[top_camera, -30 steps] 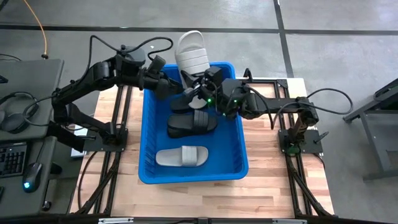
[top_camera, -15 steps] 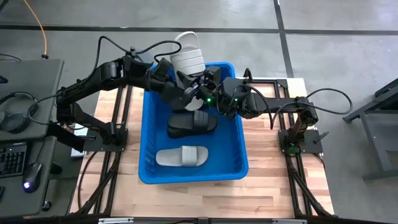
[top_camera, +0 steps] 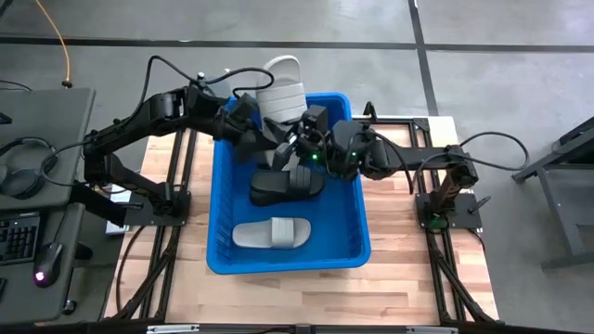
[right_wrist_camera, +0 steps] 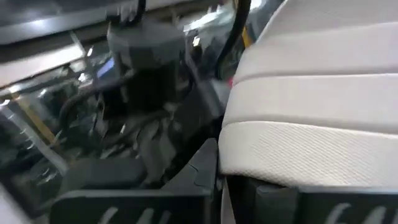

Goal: Pick and place slides into bin
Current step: Put the gray slide into the blue container

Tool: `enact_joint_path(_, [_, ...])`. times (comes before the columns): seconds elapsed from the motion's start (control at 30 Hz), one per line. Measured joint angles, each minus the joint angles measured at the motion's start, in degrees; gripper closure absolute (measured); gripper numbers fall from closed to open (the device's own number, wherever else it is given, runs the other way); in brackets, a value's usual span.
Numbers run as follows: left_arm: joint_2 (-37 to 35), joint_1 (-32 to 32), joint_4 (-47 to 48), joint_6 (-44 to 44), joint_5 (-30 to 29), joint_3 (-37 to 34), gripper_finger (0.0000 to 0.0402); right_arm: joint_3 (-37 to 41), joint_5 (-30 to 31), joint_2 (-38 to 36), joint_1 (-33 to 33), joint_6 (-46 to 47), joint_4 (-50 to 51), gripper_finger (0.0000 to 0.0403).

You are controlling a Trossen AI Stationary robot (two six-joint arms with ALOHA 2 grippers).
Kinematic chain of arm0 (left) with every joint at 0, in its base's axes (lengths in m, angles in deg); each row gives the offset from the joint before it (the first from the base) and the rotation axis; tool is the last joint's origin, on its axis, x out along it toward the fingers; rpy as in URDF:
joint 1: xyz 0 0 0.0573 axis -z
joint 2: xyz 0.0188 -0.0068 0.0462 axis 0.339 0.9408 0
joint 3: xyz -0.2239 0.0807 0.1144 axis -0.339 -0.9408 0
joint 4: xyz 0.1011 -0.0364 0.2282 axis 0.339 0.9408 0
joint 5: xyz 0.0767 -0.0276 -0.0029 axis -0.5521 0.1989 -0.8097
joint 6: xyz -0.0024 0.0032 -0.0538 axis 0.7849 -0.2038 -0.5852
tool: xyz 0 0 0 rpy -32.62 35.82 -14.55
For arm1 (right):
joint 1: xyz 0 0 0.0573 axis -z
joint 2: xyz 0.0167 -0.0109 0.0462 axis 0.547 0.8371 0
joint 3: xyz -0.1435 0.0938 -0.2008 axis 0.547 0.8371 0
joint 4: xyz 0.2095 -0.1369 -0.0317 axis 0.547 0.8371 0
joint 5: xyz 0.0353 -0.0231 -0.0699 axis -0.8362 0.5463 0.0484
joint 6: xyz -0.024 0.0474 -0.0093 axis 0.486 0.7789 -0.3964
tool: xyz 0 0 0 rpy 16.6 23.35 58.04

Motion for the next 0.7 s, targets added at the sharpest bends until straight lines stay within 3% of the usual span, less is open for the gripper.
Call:
enact_joint_path(0.1, [-1.1, 0.0, 4.6, 1.2, -1.8, 0.0, 0.0358, 0.0, -1.6, -1.4, -0.2, 4.2, 6.6, 0.0364])
enact_joint_path(0.27, [-3.4, -0.2, 9.1, 4.9, -3.6, -0.1, 0.0358, -0.1, 5.3, -4.2, -1.5, 4.9, 13.0, 0.0297])
enact_joint_path(0.4, [-4.8, 0.0, 18.3, 5.4, -2.4, -0.1, 0.0358, -0.1, 10.1, -7.3, -2.8, 2.8, 20.2, 0.0238])
enact_joint_path(0.53, [-4.9, -0.1, 26.9, 8.4, 4.4, -0.1, 0.0359, -0.1, 0.7, -10.8, -3.1, 4.5, 30.6, 0.0197])
enact_joint_path(0.63, [-5.2, 1.3, 28.5, 9.1, 5.8, -0.1, 0.0359, -0.1, -7.9, -12.6, -2.0, 9.5, 36.8, 0.0189])
enact_joint_path(0.7, [-4.8, 2.7, 30.4, 8.6, 7.3, -0.1, 0.0359, -0.1, -9.2, -13.2, -1.6, 12.0, 40.2, 0.0189])
